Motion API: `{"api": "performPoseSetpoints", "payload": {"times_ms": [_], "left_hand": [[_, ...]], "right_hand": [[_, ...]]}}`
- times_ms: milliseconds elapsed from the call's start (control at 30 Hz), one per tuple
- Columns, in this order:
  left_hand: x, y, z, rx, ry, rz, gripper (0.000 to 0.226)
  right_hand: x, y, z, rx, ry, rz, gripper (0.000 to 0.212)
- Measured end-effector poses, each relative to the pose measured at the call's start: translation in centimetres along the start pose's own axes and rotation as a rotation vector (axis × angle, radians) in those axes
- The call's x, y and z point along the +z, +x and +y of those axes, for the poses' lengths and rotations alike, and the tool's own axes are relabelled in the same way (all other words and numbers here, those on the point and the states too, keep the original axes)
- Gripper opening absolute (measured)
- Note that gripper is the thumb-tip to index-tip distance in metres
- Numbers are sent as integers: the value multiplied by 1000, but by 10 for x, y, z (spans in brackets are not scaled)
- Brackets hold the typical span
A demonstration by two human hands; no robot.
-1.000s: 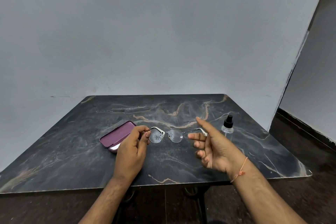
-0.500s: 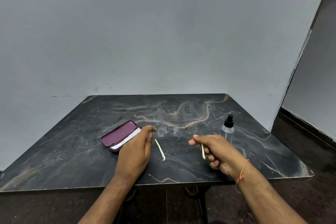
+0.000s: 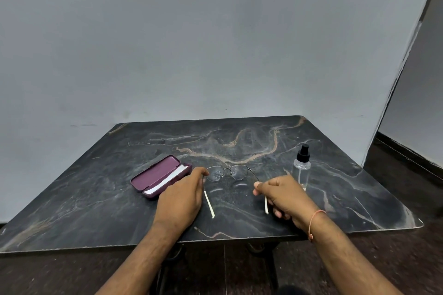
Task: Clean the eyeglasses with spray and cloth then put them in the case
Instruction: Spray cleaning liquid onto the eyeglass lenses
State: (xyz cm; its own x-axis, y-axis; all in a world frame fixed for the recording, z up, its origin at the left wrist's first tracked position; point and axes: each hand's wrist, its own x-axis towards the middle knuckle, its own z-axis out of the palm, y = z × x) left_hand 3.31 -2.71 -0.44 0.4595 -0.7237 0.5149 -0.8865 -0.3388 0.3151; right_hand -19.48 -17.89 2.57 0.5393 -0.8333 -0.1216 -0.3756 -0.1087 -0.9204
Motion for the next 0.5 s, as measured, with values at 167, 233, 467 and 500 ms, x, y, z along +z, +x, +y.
{"api": "performPoseSetpoints", "payload": {"times_ms": [167, 233, 467, 500], "left_hand": [[0, 1, 1, 1, 24, -29, 19], [-1, 1, 1, -1, 32, -28, 20], [-4, -2, 4, 6, 65, -24, 26], [-5, -3, 5, 5, 59, -20, 28]], "right_hand": [[3, 4, 5, -13, -70, 29, 36], [4, 3, 6, -15, -93, 46, 36], [5, -3, 3, -25, -157, 79, 39], [4, -5, 2, -26, -165, 81, 40]]}}
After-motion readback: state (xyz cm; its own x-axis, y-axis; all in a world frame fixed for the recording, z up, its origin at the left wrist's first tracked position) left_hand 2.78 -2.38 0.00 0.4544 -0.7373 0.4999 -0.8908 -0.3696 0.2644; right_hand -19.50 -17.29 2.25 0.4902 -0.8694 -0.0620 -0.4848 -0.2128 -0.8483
